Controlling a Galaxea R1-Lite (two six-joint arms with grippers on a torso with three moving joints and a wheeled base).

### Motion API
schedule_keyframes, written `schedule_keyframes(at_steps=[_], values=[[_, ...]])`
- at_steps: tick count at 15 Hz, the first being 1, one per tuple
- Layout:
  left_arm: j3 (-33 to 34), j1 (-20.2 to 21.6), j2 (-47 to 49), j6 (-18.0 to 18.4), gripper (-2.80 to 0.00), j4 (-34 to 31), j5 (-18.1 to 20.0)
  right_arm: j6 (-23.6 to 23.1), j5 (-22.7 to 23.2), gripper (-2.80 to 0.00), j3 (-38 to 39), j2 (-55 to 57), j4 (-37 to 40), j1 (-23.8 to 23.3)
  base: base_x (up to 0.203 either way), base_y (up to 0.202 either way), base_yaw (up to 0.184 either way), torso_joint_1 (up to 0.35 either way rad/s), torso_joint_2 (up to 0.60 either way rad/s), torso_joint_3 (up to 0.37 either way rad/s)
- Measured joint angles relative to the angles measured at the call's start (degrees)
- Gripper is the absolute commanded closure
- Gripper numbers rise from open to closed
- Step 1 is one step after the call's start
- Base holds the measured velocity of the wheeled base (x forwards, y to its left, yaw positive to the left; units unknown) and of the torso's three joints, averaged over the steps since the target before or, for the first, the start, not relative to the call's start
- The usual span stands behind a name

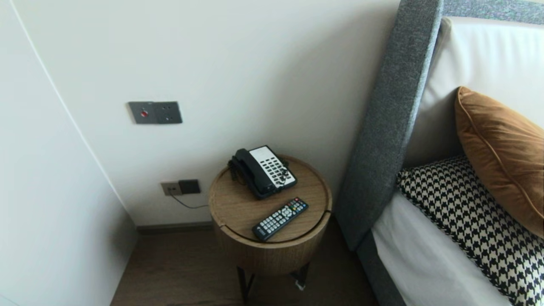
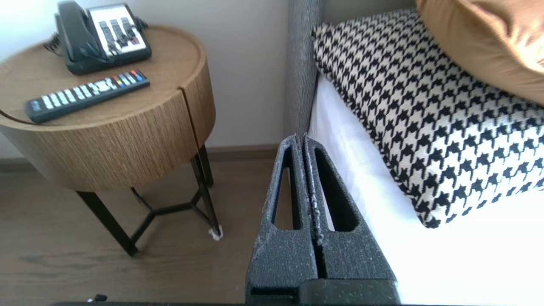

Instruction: Open the nightstand drawer

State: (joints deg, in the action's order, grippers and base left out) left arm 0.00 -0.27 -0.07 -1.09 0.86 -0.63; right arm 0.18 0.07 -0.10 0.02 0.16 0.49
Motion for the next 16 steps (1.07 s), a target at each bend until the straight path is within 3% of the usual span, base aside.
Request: schedule_keyframes(at_steps=[16], values=[[0.0,0.0,0.0,-0.3,0.0,0.1,-0.1,-0.1,0.0,0.0,0.0,0.0,0.0,0.0,0.0,0.0,0.0,0.005,0.0,-0.198]])
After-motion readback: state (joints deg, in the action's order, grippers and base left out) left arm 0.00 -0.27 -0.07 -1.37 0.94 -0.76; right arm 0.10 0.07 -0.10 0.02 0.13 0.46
